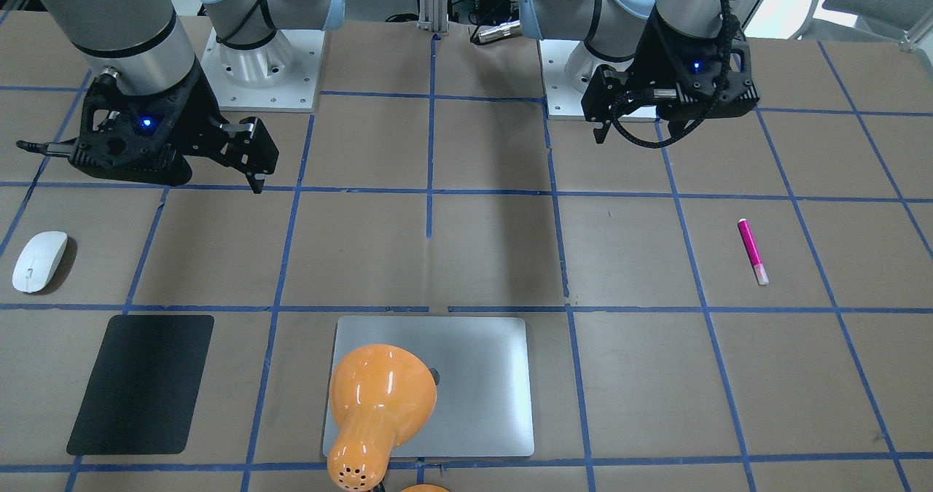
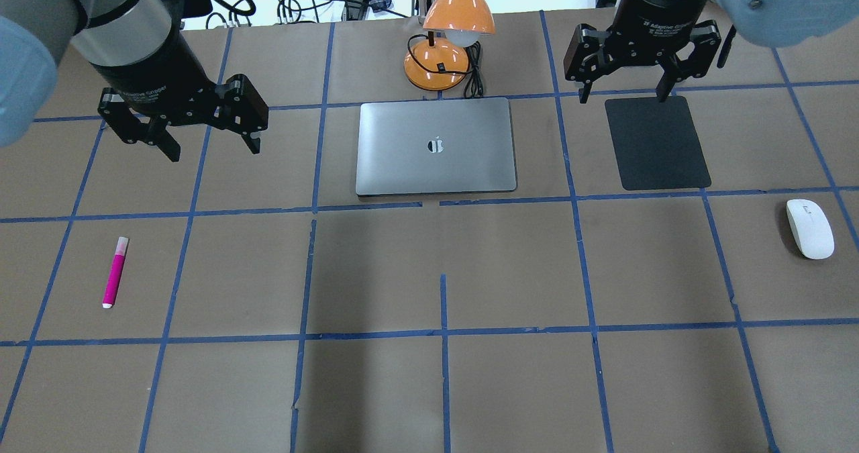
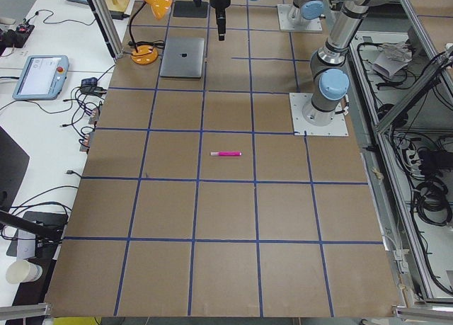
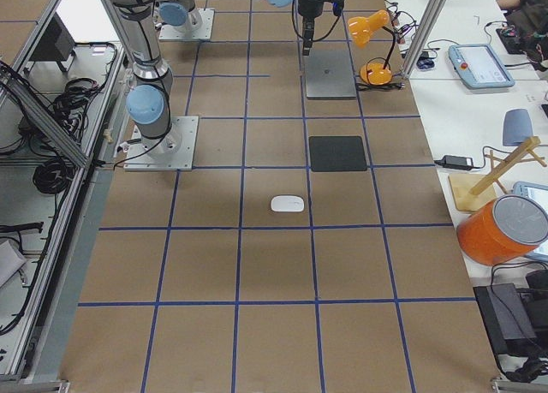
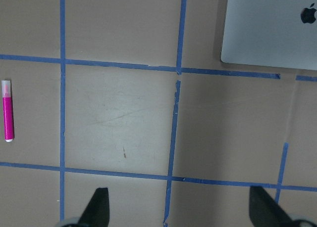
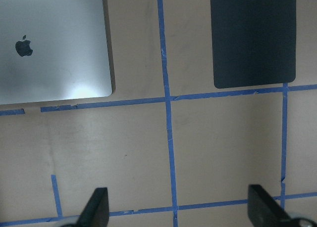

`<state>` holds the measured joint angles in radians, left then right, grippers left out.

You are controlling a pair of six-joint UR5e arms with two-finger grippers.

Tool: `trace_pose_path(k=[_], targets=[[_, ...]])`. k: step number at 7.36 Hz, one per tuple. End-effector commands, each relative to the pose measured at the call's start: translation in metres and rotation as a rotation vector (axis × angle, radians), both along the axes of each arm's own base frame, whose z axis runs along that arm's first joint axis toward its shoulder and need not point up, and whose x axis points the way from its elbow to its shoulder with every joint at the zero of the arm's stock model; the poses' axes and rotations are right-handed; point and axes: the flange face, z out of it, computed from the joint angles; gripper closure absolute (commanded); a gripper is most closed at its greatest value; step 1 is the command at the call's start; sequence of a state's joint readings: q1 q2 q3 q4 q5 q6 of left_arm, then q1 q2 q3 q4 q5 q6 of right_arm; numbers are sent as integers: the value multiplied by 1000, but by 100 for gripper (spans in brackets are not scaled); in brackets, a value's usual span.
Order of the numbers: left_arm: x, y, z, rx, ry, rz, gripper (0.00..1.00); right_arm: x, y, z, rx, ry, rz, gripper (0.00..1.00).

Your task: Place pen and mouse around notebook

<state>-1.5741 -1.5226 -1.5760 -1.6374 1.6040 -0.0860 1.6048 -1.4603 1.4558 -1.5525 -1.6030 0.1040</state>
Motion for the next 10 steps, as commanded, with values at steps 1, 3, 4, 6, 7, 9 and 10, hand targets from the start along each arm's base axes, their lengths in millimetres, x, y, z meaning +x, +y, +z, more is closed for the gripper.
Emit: trace_pose_path(k=[1, 3, 4, 6, 7, 9, 10], targets=[[11, 3, 3, -4, -1, -45, 0, -14, -2, -6, 17, 0, -8, 0], [68, -12, -12, 23, 6, -21, 0, -95, -13, -24, 55, 1, 31, 0], [120, -22, -28, 28, 20, -25, 0, -172, -11, -49, 100, -20, 55, 0], [220, -23, -103, 7, 20, -94, 0, -285, 8, -104, 53, -26, 116, 0], [261, -10, -174, -9, 14, -125, 0, -316, 23, -143, 14, 8, 176, 0], [313, 20, -264, -5, 8, -166, 0, -369, 61, -220, -10, 23, 132, 0], [322, 17, -288, 23, 28, -159, 0, -384, 70, -250, 25, -10, 129, 0]])
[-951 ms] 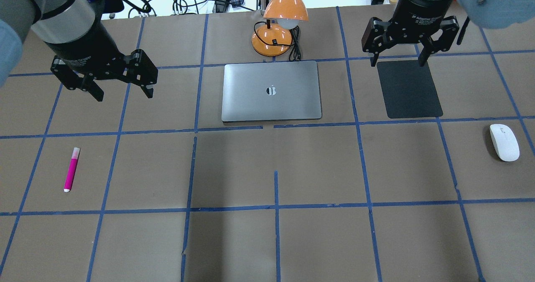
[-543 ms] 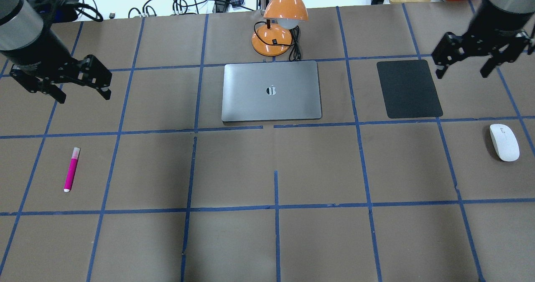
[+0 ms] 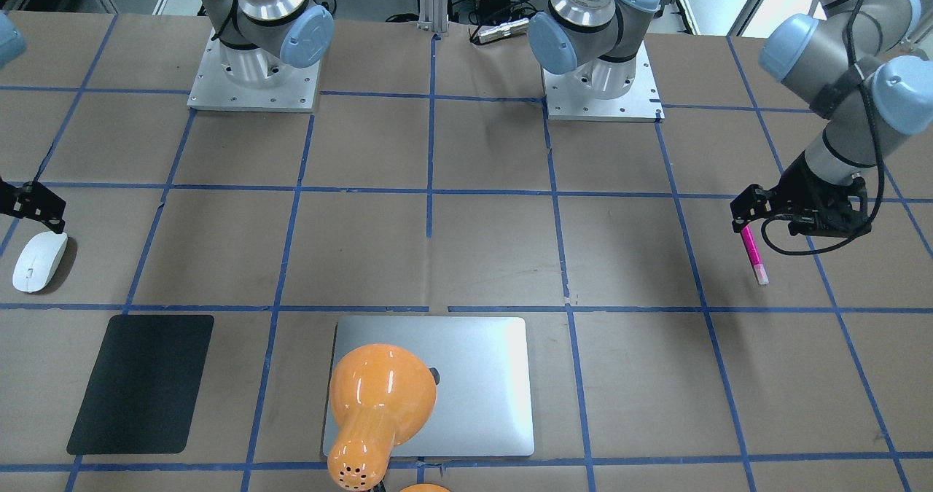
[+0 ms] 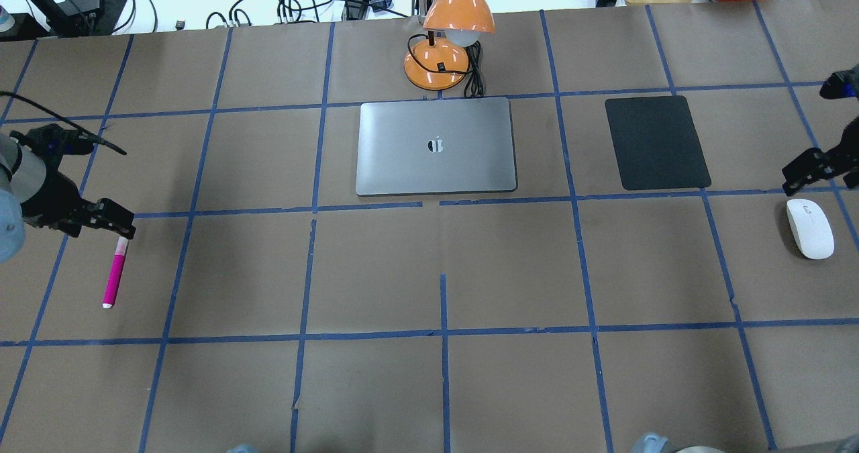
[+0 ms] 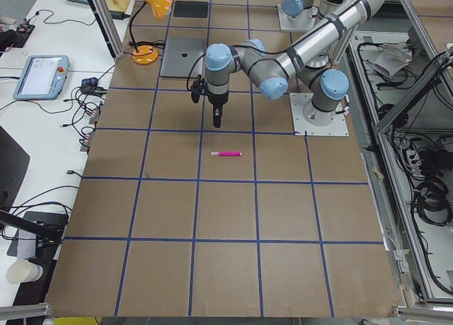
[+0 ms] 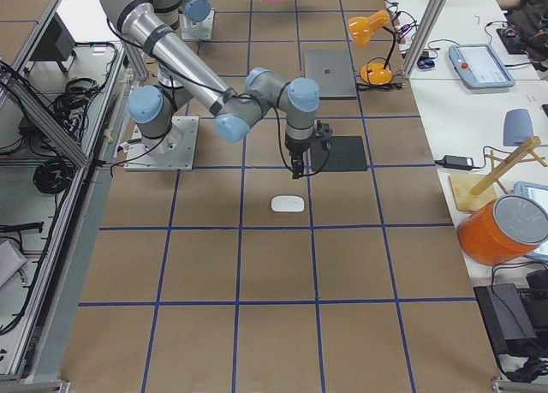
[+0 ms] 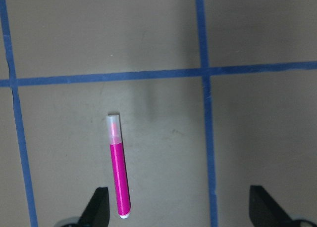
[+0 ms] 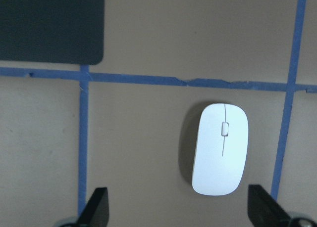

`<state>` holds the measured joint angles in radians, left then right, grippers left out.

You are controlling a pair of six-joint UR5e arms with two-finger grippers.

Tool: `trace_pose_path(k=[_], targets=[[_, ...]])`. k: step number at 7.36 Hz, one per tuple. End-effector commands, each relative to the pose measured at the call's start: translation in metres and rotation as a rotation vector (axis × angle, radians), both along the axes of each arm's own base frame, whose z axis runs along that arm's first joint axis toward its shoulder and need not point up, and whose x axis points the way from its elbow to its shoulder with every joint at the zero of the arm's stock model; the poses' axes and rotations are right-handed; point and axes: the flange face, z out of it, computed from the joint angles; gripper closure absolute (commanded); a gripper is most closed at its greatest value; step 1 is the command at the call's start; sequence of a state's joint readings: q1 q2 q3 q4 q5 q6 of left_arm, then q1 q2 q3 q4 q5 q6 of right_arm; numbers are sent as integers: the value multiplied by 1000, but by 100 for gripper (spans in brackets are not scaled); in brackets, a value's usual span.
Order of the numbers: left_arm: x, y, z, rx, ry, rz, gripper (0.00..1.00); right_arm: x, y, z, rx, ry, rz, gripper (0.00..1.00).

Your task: Place pen and mouse around notebook

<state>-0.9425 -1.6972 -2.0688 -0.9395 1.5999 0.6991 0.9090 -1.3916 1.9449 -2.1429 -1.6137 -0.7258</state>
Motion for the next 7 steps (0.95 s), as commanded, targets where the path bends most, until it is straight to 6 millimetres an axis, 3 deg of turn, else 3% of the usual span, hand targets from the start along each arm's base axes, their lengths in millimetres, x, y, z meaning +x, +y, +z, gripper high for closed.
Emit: trace_pose_path(k=[1, 2, 3, 5, 7], targets=[[26, 0, -62, 15, 4, -1, 0, -37, 19, -61, 31, -26, -3, 0], [37, 0, -81, 24, 13, 21, 0, -43, 14, -79, 31, -16, 17, 0], [45, 2, -84, 22, 12, 38, 0, -46, 11, -88, 37, -23, 11, 0], [46, 3, -87, 22, 11, 61, 10, -48, 9, -89, 26, -14, 3, 0], [45, 2, -88, 23, 14, 60, 45, -49, 8, -105, 47, -32, 7, 0]])
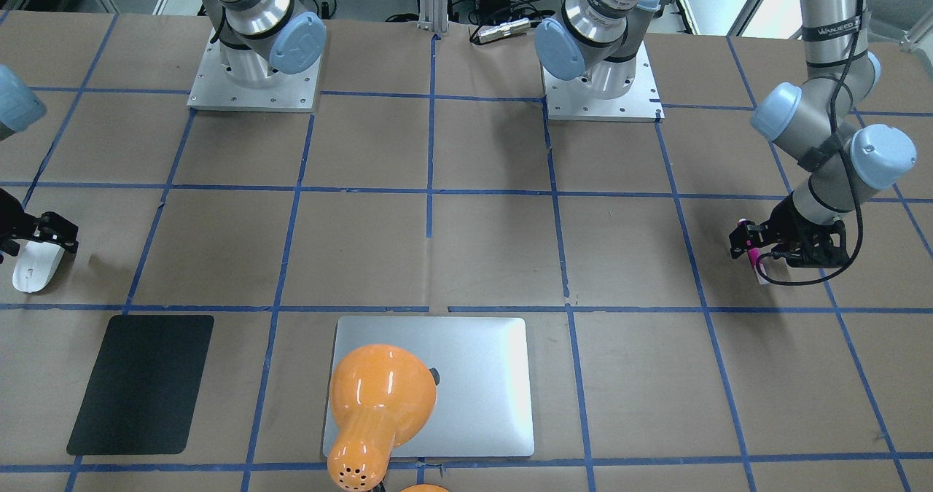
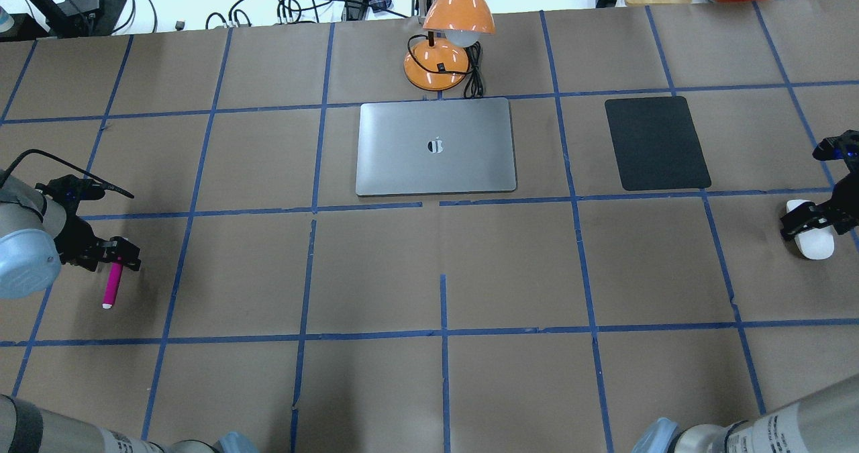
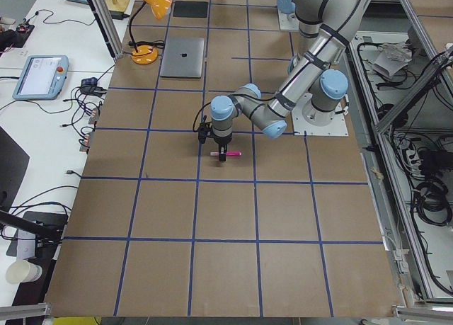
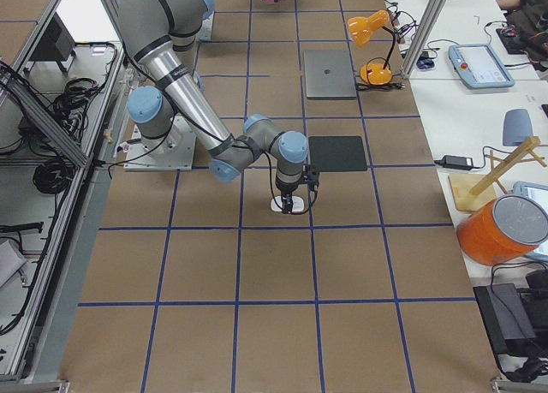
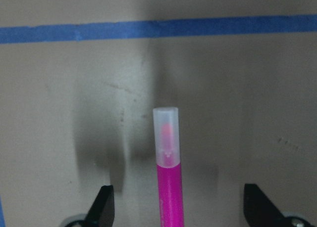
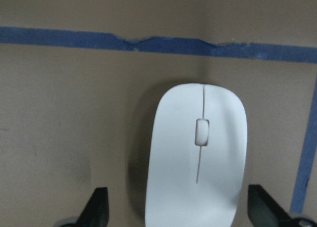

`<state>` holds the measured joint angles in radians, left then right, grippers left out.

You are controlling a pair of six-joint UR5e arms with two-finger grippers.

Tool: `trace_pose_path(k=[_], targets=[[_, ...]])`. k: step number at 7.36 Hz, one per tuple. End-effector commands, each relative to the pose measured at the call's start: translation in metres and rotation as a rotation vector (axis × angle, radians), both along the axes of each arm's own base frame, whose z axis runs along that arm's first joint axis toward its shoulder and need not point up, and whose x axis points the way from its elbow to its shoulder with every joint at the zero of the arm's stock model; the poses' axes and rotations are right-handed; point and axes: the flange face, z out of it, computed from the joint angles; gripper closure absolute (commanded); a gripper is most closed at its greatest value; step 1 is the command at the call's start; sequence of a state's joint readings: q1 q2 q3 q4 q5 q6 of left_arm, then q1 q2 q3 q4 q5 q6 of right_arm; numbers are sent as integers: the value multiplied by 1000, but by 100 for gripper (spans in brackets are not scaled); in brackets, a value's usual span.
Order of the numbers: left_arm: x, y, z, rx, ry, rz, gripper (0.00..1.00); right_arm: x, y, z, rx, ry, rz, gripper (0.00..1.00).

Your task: Place pen and mouse around notebook

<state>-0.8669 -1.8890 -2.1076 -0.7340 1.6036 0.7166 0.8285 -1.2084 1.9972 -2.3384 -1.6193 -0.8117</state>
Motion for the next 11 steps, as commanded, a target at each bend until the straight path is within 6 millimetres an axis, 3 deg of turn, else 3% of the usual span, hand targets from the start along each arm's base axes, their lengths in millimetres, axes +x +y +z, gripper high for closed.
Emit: trace_pose_path(k=[1, 2, 3, 5, 6, 7, 9, 10, 11], targets=[[0, 0, -2, 2, 2, 3, 67, 0, -1, -9, 12, -13, 4, 1], [1, 0, 0, 0, -2, 3, 78, -1, -1, -2, 3, 2, 6, 37], [0, 0, 1, -2, -3, 3, 96, -4, -3, 2, -4, 10, 7, 56], [0, 1, 8, -11, -5, 43, 100, -10, -14, 18, -10, 47, 6, 85], [-5, 0, 11, -17, -5, 101, 100, -12, -22, 31, -27, 62, 6, 89], [-22, 2, 16, 23, 32, 224, 100, 0, -40, 53, -42, 68, 1, 89], [-110, -19, 41, 15, 59, 422, 100, 89, -108, 122, -53, 68, -2, 89], [-162, -27, 48, 7, 44, 527, 100, 129, -133, 128, -23, 36, -65, 89], [-206, -29, 53, 1, 34, 622, 100, 170, -162, 103, -5, 32, -92, 89]])
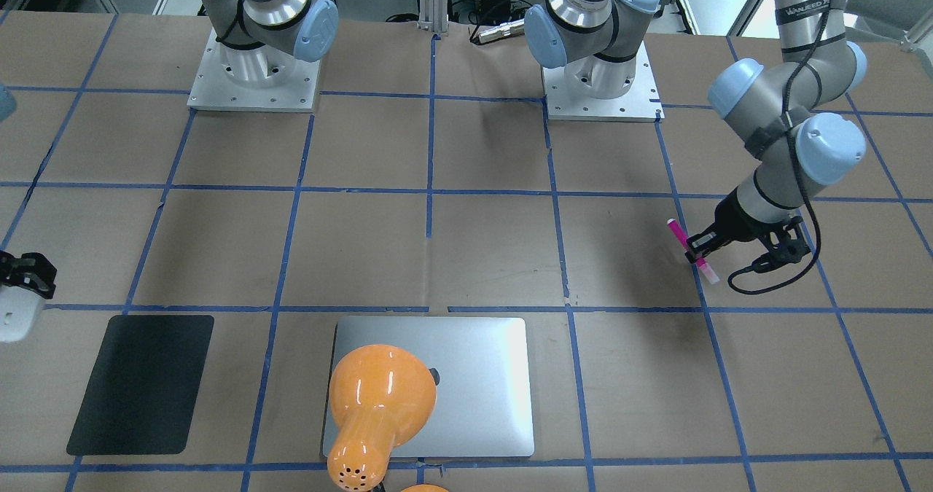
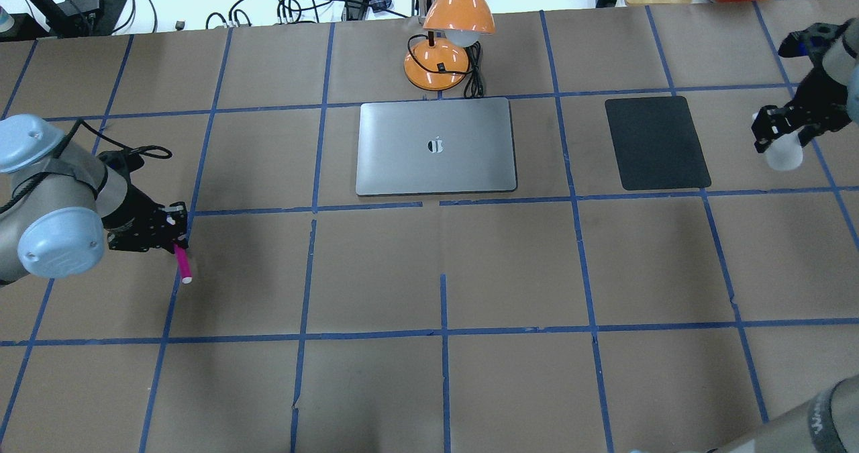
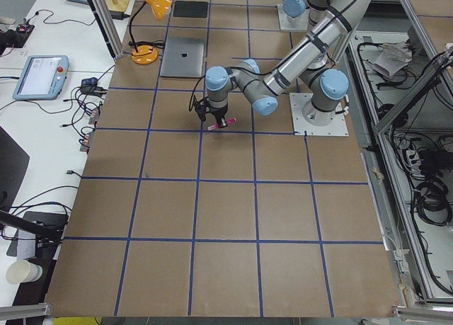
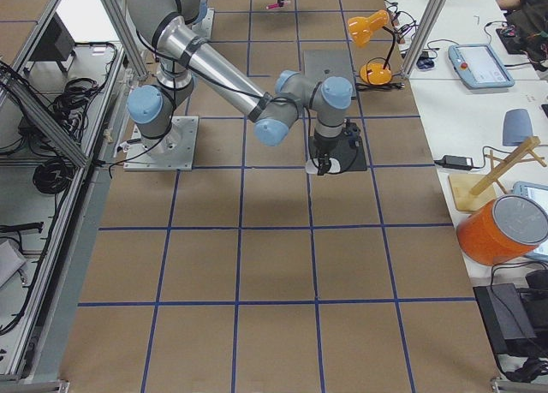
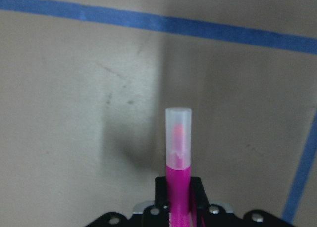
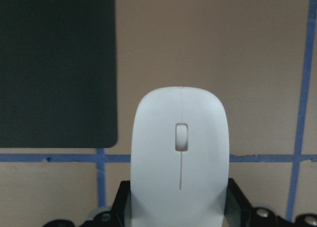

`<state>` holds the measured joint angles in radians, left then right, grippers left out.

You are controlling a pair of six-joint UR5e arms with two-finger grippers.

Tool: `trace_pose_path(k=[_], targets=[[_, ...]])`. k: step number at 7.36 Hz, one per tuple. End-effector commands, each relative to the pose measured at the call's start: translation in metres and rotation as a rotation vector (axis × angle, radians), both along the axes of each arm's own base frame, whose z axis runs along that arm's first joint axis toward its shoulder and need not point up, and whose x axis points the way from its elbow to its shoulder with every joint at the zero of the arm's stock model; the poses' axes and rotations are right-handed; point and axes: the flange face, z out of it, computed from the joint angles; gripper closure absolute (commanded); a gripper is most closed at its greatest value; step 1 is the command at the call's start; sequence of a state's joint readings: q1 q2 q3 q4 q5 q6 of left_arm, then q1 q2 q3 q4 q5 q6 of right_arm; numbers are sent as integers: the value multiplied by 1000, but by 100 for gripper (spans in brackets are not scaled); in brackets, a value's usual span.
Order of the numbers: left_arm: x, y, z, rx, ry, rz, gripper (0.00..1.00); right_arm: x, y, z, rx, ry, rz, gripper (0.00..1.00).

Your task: Place pen and mouse around notebook

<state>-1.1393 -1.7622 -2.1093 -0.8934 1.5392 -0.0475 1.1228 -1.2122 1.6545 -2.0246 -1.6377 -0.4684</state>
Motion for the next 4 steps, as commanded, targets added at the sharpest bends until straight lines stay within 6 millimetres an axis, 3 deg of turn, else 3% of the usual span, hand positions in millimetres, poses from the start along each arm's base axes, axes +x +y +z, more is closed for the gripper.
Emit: trace_pose_path(k=[1, 2, 4], targets=[[-106, -2, 10, 3, -17, 225, 100, 92, -57, -40, 45, -19, -10, 90], [-157, 6, 8, 17, -27, 350, 100, 102, -68, -63, 49, -19, -29, 90], [-248, 26, -2, 38, -41, 551, 100, 99, -75, -84, 30, -14, -16, 88]])
